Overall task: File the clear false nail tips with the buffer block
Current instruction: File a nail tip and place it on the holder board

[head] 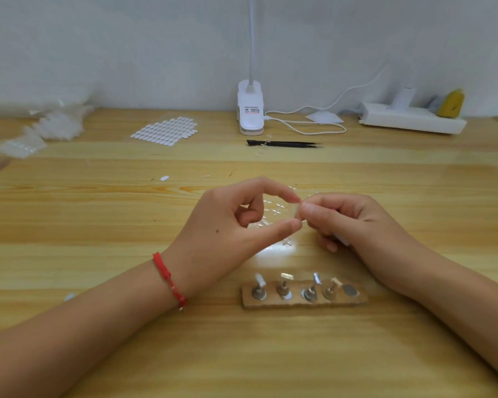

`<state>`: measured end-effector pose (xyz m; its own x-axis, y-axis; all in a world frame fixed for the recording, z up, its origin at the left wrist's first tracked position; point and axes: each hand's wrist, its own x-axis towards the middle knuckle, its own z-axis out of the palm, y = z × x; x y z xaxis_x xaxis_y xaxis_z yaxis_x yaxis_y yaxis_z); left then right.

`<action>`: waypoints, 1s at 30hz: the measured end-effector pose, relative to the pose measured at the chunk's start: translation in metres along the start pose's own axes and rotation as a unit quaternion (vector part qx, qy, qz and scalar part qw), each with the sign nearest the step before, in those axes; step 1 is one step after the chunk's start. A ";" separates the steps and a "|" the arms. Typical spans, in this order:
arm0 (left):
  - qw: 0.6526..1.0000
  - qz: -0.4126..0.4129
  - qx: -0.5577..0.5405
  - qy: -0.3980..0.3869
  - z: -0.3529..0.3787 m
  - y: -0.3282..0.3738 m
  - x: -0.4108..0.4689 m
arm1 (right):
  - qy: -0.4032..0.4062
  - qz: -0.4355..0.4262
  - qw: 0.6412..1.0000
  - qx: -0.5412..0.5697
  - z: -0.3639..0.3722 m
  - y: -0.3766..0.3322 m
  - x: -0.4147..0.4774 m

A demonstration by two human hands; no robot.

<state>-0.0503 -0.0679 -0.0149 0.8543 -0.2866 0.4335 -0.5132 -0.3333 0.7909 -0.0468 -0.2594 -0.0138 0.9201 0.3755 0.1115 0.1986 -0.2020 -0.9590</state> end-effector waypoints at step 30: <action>0.997 -0.079 0.013 -0.004 -0.025 0.016 -0.053 | 0.047 -0.013 0.999 -0.008 -0.009 0.007 0.002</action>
<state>-0.1018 -0.0357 -0.0151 0.9238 -0.2368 0.3009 -0.3747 -0.3976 0.8375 -0.0408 -0.2689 -0.0180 0.9422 0.2936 0.1616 0.2281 -0.2085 -0.9510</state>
